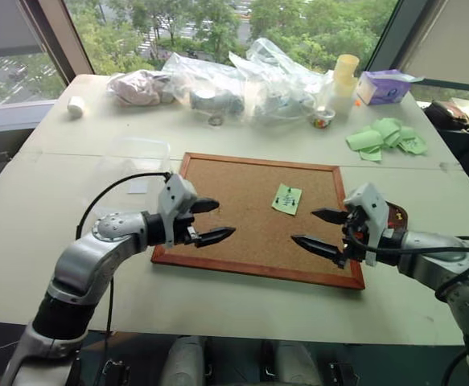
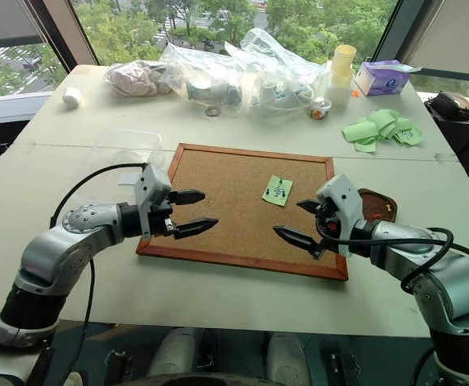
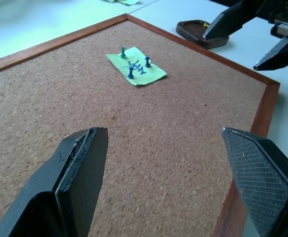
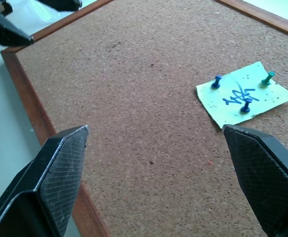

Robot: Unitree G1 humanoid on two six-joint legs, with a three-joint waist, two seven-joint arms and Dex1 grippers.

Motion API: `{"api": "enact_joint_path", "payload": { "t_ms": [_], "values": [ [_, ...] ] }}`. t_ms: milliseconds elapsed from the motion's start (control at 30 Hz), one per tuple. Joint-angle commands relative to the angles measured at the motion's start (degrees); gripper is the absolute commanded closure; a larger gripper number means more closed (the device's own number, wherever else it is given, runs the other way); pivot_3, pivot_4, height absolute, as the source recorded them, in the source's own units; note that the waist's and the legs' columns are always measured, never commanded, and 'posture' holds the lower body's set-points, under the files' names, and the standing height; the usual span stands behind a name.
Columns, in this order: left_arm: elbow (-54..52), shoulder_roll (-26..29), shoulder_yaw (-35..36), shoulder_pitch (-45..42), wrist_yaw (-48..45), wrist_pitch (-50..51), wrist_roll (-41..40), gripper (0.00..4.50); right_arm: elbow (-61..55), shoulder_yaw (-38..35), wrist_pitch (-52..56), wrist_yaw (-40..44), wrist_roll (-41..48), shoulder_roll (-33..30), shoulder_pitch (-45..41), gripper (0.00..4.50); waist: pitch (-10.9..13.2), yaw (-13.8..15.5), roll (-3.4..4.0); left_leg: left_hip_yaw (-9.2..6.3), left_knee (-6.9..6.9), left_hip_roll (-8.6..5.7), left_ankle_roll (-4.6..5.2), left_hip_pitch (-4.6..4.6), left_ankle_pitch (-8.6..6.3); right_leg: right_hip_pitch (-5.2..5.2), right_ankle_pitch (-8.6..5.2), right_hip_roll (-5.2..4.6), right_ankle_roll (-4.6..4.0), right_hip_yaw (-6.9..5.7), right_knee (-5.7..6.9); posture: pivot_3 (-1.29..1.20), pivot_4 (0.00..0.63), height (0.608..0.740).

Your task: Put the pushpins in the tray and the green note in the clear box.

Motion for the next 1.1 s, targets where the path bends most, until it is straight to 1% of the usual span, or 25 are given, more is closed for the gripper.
{"api": "enact_joint_path", "payload": {
  "t_ms": [33, 167, 367, 533, 700, 867, 1100],
  "values": [
    [0.5, -1.3, -1.5, -1.5, 0.4, -2.7, 2.4, 0.45, 0.1, -2.4, -1.7, 1.1, -0.2, -1.8, -0.1, 0.0, 0.0, 0.0, 0.0, 0.0, 0.0, 0.0, 0.0, 0.0, 0.0, 0.0, 0.0, 0.0, 0.0, 0.0, 0.0, 0.0, 0.15, 0.74],
    [1.3, -2.6, -1.5, -2.1, -0.5, -3.2, 2.1, 0.45, 0.8, -2.4, -2.1, 0.6, -0.5, -2.1, -1.0, 0.0, 0.0, 0.0, 0.0, 0.0, 0.0, 0.0, 0.01, 0.0, 0.0, 0.0, 0.0, 0.0, 0.0, 0.0, -0.01, 0.0, 0.15, 0.74],
    [3.6, -4.9, -2.5, -3.4, -0.2, -5.7, 4.1, 0.45, 2.9, -1.2, -3.3, 1.4, -1.8, -2.7, -3.3, 0.0, 0.0, 0.0, 0.0, 0.01, 0.01, -0.01, 0.01, 0.0, 0.0, 0.01, 0.0, 0.0, 0.01, 0.0, 0.0, 0.0, 0.15, 0.74],
    [3.0, -7.2, -2.8, -1.7, 1.0, -7.4, 5.2, 0.45, 4.2, -0.6, -4.0, 2.7, -2.7, -3.3, -4.5, 0.0, 0.0, 0.0, 0.0, -0.01, 0.01, -0.01, 0.02, 0.0, -0.01, 0.02, 0.0, 0.0, 0.01, 0.0, -0.01, 0.0, 0.15, 0.74],
    [3.8, -7.2, -2.4, -1.6, 1.3, -8.2, 6.4, 0.45, 5.5, 0.6, -5.3, 2.2, -4.0, -2.1, -6.4, 0.0, 0.0, 0.0, 0.0, 0.0, 0.02, -0.01, 0.0, 0.0, 0.0, 0.01, 0.0, 0.01, 0.01, 0.0, 0.01, 0.0, 0.15, 0.74],
    [5.2, -8.3, -2.5, -2.6, 2.6, -8.8, 7.6, 0.45, 6.6, 0.8, -5.9, 3.4, -4.6, -2.7, -6.9, 0.0, 0.0, 0.0, 0.0, 0.0, 0.02, -0.01, 0.02, 0.0, -0.01, 0.02, 0.0, -0.02, 0.01, 0.0, 0.01, 0.0, 0.15, 0.74],
    [6.3, -8.6, -2.1, -1.9, 2.6, -10.0, 8.5, 0.45, 6.6, 1.5, -5.5, 3.9, -5.1, -2.4, -7.7, 0.0, 0.0, 0.0, 0.0, 0.01, 0.02, 0.0, 0.02, 0.0, -0.01, 0.01, 0.01, 0.0, 0.01, -0.01, 0.0, 0.0, 0.15, 0.74]
  ]
}}
